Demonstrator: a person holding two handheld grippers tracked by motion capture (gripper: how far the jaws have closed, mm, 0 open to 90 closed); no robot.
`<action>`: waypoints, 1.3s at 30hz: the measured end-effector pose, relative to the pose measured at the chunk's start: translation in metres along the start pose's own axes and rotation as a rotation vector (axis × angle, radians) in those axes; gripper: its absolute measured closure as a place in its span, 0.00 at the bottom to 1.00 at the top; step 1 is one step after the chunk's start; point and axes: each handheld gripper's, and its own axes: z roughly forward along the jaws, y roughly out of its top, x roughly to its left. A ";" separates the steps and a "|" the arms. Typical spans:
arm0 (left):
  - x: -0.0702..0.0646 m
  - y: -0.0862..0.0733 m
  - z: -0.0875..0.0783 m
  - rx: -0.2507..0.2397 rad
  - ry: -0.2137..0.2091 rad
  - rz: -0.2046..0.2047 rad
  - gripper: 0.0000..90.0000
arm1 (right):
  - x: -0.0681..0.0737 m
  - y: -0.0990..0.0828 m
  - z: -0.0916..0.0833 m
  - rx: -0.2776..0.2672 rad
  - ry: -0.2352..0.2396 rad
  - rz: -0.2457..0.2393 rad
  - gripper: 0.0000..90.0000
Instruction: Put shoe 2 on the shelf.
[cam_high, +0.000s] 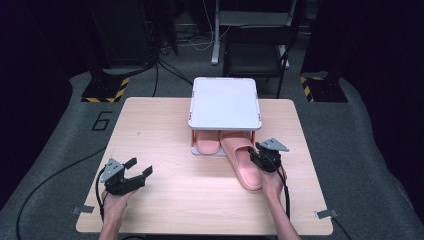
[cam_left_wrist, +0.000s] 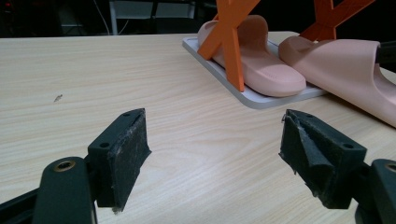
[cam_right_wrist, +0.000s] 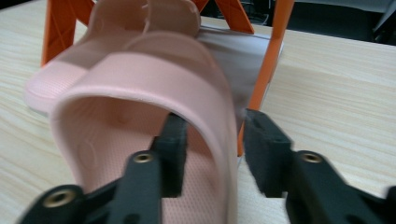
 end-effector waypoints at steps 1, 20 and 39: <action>0.000 0.001 0.000 0.007 -0.010 0.007 0.25 | -0.002 0.000 -0.002 0.006 0.010 0.003 0.63; -0.039 0.011 0.024 0.022 -0.145 0.069 0.25 | -0.012 0.072 -0.061 -0.206 0.234 -0.071 0.27; -0.187 0.022 0.143 0.160 -0.591 0.160 0.27 | -0.009 0.135 0.008 -0.060 0.315 -0.089 0.30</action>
